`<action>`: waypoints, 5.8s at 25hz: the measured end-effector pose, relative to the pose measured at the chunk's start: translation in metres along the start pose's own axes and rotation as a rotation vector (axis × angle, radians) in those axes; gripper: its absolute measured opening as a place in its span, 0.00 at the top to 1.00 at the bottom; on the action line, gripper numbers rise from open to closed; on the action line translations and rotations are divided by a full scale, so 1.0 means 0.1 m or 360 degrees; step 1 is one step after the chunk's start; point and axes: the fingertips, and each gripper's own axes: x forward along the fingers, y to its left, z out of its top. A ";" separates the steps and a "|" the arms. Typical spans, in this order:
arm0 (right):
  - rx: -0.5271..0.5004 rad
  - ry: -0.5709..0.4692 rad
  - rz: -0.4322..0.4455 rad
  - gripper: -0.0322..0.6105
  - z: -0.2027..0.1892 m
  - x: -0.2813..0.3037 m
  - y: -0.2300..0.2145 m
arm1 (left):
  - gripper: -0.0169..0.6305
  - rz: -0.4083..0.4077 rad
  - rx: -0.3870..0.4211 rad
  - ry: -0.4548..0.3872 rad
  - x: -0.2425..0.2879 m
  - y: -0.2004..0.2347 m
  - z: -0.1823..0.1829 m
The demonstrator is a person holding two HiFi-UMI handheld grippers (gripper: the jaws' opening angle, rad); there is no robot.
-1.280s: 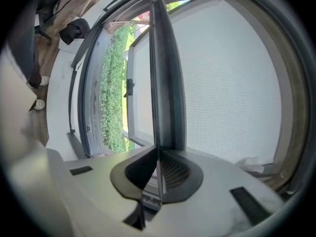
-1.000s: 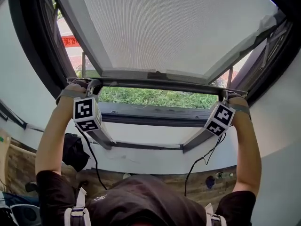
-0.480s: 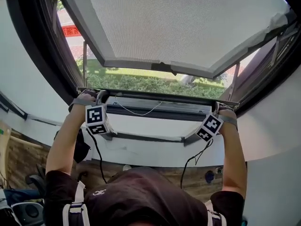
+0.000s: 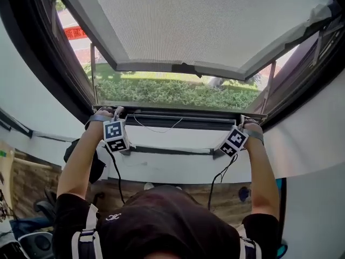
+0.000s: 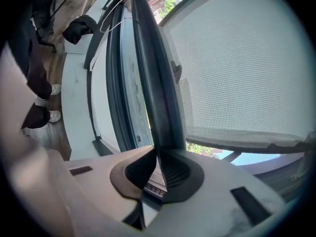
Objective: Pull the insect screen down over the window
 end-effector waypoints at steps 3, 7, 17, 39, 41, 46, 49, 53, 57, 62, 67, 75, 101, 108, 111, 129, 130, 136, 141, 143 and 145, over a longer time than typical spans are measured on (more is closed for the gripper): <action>0.0025 -0.0003 -0.0042 0.90 0.01 0.10 0.08 | 0.93 -0.0007 0.0011 0.0062 0.09 -0.09 0.00; 0.0013 0.0008 0.0028 0.90 -0.02 0.20 0.26 | 0.93 -0.0086 -0.0019 0.0060 0.25 -0.23 0.00; -0.0004 0.0088 0.0151 0.89 -0.05 0.34 0.57 | 0.93 -0.0124 -0.0067 0.0068 0.49 -0.47 -0.03; -0.0036 0.0090 0.0286 0.89 -0.04 0.47 0.88 | 0.93 -0.0107 -0.0049 0.0032 0.73 -0.72 -0.06; -0.0100 0.0095 0.0268 0.89 -0.04 0.48 0.86 | 0.93 -0.0101 -0.0043 0.0035 0.73 -0.71 -0.06; -0.0164 0.0117 0.0336 0.71 -0.04 0.52 1.00 | 0.93 -0.0059 -0.0060 0.0056 0.75 -0.70 -0.07; -0.0137 0.0103 0.0391 0.64 -0.05 0.51 1.08 | 0.93 -0.0041 -0.0085 0.0054 0.77 -0.69 -0.08; -0.0142 0.0099 0.0383 0.64 -0.06 0.52 1.07 | 0.93 -0.0070 -0.0116 0.0049 0.76 -0.70 -0.06; -0.0069 0.0008 0.0340 0.64 0.03 0.54 1.03 | 0.64 -0.0302 -0.0198 0.0005 0.72 -0.90 -0.03; -0.0071 0.0018 0.0354 0.64 0.05 0.47 1.03 | 0.65 -0.0277 -0.0183 0.0017 0.72 -0.91 -0.03; -0.0167 0.0070 0.0307 0.61 -0.04 0.60 1.10 | 0.61 -0.0277 -0.0204 0.0021 0.74 -0.95 -0.03; -0.0062 0.0074 0.0424 0.48 0.08 0.53 1.15 | 0.62 -0.0248 -0.0199 -0.0013 0.83 -0.92 -0.02; 0.0519 -0.0323 0.0041 0.84 0.19 0.25 0.64 | 0.95 0.0007 -0.1212 -0.0514 0.14 -0.38 0.15; 0.1261 -0.0796 -0.0055 0.94 0.72 -0.41 0.13 | 0.95 0.0250 -0.1648 -0.0762 -0.23 0.06 0.40; 0.1498 -0.1041 -0.0079 0.94 1.01 -0.78 -0.06 | 0.95 0.0340 -0.1759 -0.0899 -0.50 0.28 0.58; 0.2039 -0.1468 0.0056 0.95 1.37 -1.50 -0.45 | 0.95 0.0457 -0.1897 -0.1076 -1.02 0.49 1.01; 0.2039 -0.1472 0.0060 0.95 1.38 -1.50 -0.46 | 0.95 0.0455 -0.1901 -0.1072 -1.02 0.49 1.01; 0.2037 -0.1489 0.0042 0.95 1.36 -1.49 -0.47 | 0.95 0.0452 -0.1944 -0.1049 -1.00 0.48 0.95; 0.1987 -0.1462 0.0024 0.95 1.39 -1.44 -0.39 | 0.95 0.0457 -0.1931 -0.1043 -1.02 0.49 0.96; 0.1982 -0.1465 0.0030 0.95 1.42 -1.43 -0.39 | 0.95 0.0454 -0.1932 -0.1026 -1.00 0.48 0.95; 0.1976 -0.1472 0.0030 0.95 1.44 -1.43 -0.40 | 0.95 0.0456 -0.1931 -0.1022 -0.98 0.48 0.94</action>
